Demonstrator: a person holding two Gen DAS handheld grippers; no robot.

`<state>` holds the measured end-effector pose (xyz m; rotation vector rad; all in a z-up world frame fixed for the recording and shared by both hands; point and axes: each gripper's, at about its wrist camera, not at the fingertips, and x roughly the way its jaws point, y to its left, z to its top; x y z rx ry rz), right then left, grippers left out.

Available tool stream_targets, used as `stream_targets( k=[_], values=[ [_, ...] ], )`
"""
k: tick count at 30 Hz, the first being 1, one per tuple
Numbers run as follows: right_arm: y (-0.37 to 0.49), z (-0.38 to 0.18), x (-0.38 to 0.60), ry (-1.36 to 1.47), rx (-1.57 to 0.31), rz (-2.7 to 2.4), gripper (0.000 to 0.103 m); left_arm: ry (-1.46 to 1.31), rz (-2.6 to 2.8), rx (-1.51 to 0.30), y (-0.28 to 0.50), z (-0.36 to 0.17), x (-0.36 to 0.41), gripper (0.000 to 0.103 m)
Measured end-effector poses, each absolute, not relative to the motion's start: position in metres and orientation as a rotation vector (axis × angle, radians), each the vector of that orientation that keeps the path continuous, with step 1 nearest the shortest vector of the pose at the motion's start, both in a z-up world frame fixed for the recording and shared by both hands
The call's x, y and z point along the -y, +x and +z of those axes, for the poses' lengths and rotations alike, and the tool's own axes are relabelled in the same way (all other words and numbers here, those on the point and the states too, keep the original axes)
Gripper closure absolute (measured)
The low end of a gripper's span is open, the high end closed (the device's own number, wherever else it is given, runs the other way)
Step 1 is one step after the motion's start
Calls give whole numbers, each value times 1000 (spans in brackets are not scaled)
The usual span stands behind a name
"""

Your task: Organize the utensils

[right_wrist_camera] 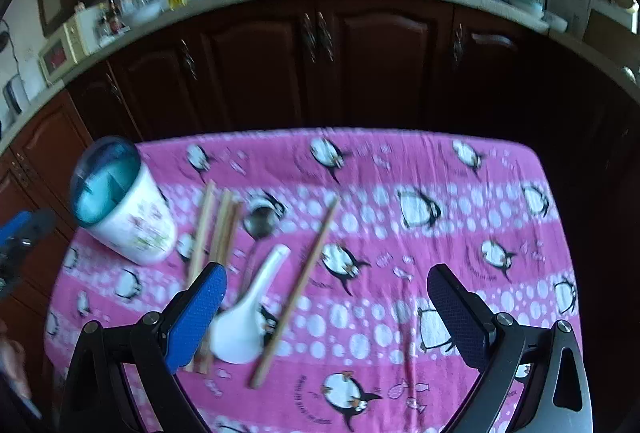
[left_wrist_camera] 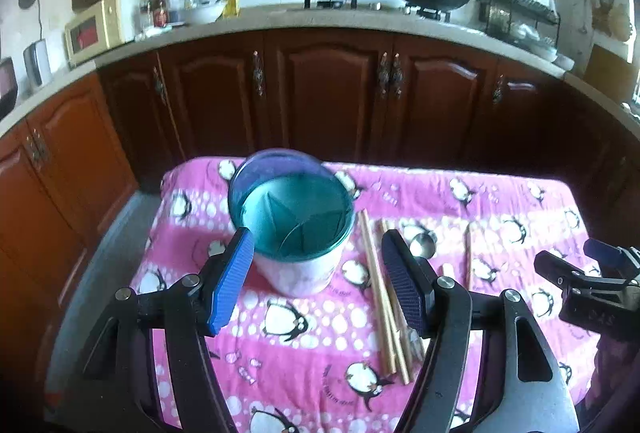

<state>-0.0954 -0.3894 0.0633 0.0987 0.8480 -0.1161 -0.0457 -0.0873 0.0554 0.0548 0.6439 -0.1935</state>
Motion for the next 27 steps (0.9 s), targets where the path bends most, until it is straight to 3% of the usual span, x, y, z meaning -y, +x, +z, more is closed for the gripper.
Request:
stream_targets(
  k=[10, 27],
  values=[
    [-104, 109, 370, 81, -732, -121, 3, 55, -219, -599, -54, 76, 98, 36],
    [-103, 128, 368, 80, -696, -127, 3, 36, -265, -568, -59, 83, 103, 36]
  ],
)
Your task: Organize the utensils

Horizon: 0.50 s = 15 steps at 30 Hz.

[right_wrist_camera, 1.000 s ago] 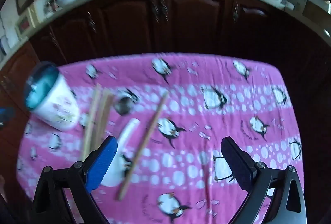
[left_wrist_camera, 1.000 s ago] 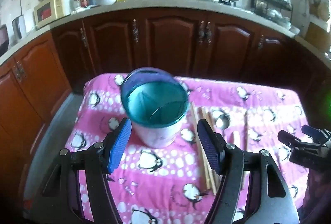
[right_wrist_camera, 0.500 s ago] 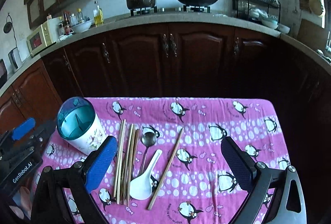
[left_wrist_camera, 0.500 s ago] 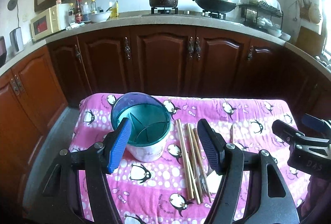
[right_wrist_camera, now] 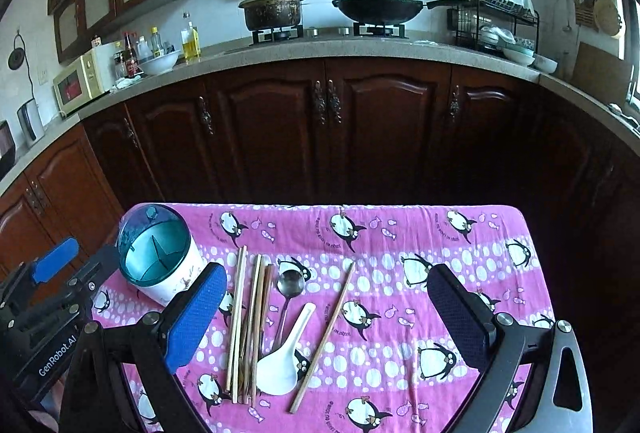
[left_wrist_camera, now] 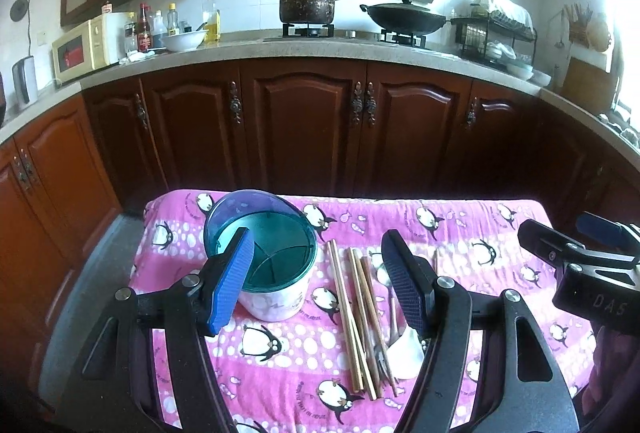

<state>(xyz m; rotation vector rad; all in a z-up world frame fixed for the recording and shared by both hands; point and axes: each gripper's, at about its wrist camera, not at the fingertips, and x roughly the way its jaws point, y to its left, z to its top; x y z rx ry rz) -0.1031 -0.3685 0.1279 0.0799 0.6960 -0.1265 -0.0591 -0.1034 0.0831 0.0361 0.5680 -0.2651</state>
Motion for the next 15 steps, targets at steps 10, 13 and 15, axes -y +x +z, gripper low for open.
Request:
stream_targets(
  k=[10, 13, 15],
  values=[
    [-105, 135, 365, 78, -678, -116, 3, 31, -267, -544, -61, 92, 102, 36],
    [-106, 138, 364, 74, -668, -119, 3, 29, -263, -536, -62, 94, 102, 36],
    [-106, 139, 364, 69, -664, -121, 3, 31, -261, -534, -62, 94, 102, 36]
  ],
)
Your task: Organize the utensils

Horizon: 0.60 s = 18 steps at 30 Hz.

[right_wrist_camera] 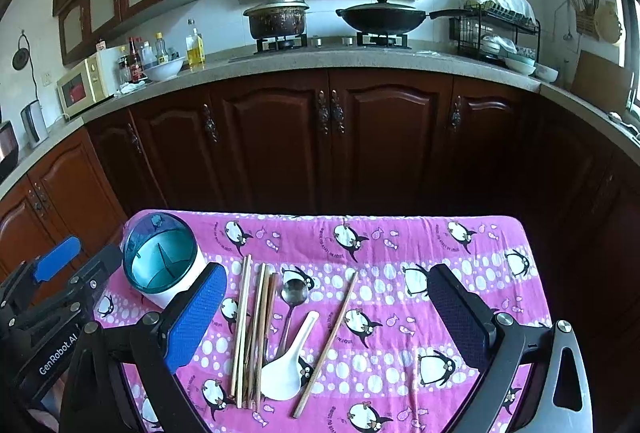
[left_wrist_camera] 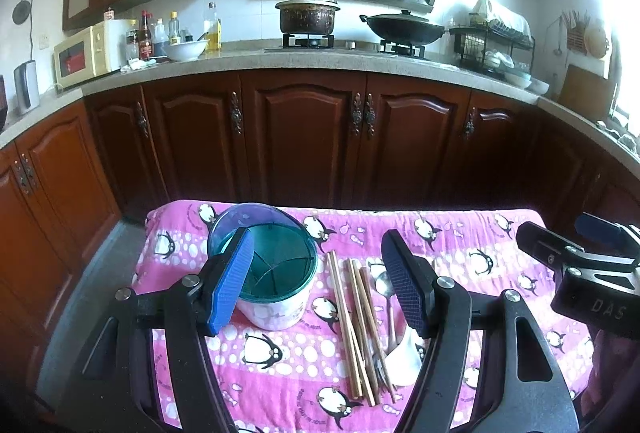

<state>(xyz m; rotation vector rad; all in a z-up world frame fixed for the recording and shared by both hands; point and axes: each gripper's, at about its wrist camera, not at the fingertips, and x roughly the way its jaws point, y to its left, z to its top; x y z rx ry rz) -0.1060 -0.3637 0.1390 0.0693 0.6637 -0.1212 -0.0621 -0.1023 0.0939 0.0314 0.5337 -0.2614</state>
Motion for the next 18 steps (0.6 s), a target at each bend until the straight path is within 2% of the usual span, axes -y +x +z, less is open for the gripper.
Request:
stream_targets(
  k=[18],
  values=[
    [-101, 129, 359, 39, -684, -123, 3, 8, -222, -581, -51, 79, 95, 36]
  ],
)
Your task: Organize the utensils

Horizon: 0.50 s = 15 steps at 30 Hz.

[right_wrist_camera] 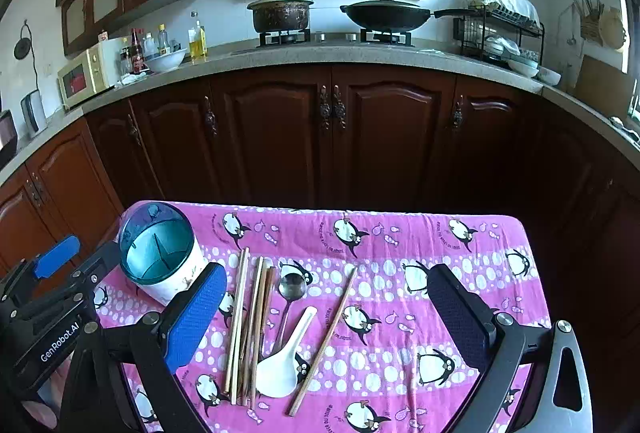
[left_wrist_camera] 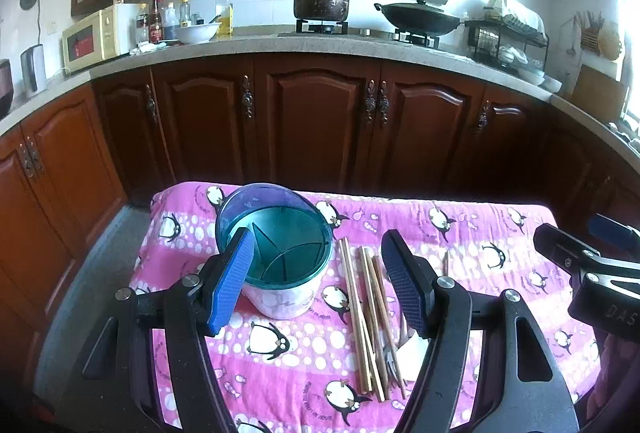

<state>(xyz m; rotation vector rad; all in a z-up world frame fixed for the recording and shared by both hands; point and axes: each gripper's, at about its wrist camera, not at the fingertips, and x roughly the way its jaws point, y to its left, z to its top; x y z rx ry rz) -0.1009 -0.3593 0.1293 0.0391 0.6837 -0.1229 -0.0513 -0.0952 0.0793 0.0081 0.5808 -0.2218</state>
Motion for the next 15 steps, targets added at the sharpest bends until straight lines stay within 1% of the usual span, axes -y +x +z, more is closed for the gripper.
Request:
stream_targets(
  k=[15],
  values=[
    [-99, 124, 359, 45, -696, -113, 3, 5, -214, -587, -50, 75, 95, 36]
  ],
)
